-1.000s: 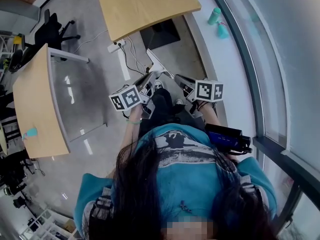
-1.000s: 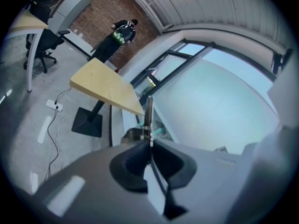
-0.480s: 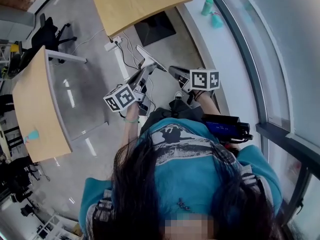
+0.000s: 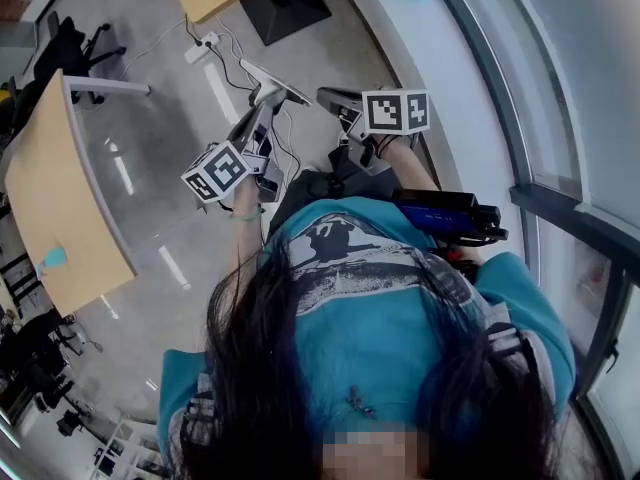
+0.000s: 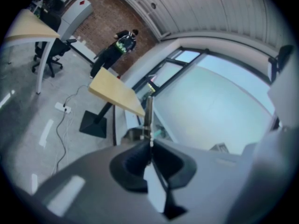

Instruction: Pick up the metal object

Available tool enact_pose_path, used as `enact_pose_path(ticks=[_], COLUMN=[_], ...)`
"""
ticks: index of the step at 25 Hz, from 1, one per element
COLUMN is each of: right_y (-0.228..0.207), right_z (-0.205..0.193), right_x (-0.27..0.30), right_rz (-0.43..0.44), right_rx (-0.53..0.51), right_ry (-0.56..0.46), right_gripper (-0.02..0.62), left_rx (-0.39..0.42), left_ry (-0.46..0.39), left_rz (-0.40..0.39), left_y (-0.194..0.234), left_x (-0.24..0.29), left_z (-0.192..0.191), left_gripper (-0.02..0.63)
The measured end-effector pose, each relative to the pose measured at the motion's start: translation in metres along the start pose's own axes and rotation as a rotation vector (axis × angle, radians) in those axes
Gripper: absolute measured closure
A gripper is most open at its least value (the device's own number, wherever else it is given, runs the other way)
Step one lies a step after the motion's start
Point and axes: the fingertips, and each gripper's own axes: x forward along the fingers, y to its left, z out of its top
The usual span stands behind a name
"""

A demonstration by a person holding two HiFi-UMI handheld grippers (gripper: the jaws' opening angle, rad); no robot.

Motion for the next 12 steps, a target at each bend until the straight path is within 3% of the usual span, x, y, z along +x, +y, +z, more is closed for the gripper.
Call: enact_pose_path(ticks=[12], right_y=[0.023], right_z=[-0.039], right_x=[0.014], right_rz=[-0.026], right_rx=[0.013], right_ry=[-0.007], right_gripper=[0.583], left_rx=[-0.027], left_ry=[0.01], left_rz=[-0.013], left_y=[0.027], left_x=[-0.041], left_z=[-0.009], left_gripper=[0.589])
